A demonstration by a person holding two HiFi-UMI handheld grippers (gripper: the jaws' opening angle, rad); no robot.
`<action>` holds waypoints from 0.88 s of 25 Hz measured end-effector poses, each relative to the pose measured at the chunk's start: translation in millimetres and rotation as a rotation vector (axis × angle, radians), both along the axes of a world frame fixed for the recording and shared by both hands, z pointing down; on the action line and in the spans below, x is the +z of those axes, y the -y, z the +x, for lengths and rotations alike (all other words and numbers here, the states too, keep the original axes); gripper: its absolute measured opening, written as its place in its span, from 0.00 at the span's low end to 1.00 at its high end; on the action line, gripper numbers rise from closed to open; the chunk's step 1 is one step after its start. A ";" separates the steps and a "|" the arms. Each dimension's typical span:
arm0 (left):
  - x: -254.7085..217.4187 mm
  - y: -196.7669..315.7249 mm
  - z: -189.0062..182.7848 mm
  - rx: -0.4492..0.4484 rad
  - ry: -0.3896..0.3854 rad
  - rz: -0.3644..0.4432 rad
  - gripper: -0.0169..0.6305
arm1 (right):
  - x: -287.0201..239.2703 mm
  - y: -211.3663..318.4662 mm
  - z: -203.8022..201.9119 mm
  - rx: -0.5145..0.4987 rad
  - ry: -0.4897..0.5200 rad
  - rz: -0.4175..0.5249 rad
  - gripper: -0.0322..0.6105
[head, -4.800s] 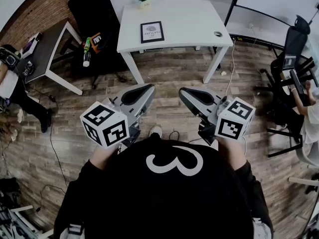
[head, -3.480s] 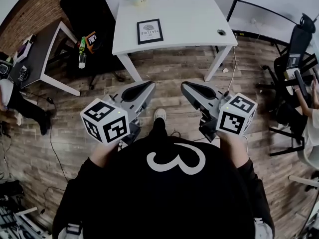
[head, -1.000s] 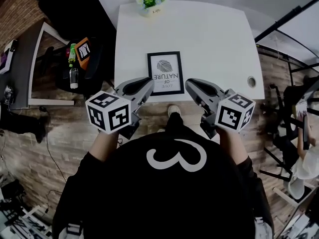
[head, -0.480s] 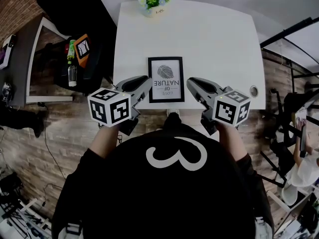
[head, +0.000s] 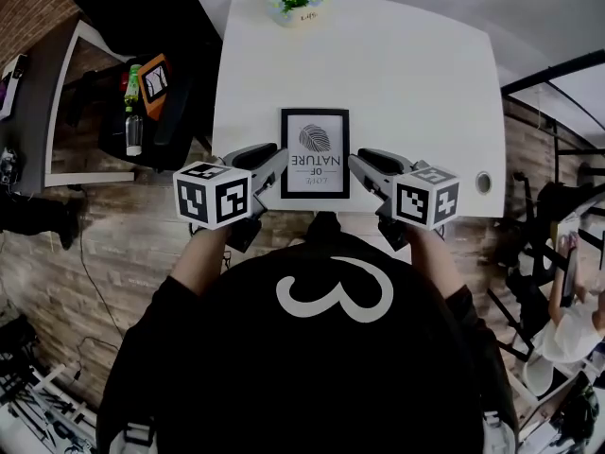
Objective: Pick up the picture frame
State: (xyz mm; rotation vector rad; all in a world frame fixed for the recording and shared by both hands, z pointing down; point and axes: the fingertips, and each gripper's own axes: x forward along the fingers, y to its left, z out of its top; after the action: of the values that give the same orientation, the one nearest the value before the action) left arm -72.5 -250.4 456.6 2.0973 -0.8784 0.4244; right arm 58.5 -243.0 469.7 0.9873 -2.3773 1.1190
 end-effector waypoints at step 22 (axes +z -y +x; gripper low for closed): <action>79.5 12.1 -1.8 0.004 0.104 -0.151 0.20 | 80.7 18.7 2.1 -0.026 -0.122 -0.174 0.26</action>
State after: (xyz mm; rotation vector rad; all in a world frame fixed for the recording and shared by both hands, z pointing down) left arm -74.3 -262.4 536.1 1.9534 -0.8742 0.5881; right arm 60.6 -261.8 550.5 0.9339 -2.1506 1.1965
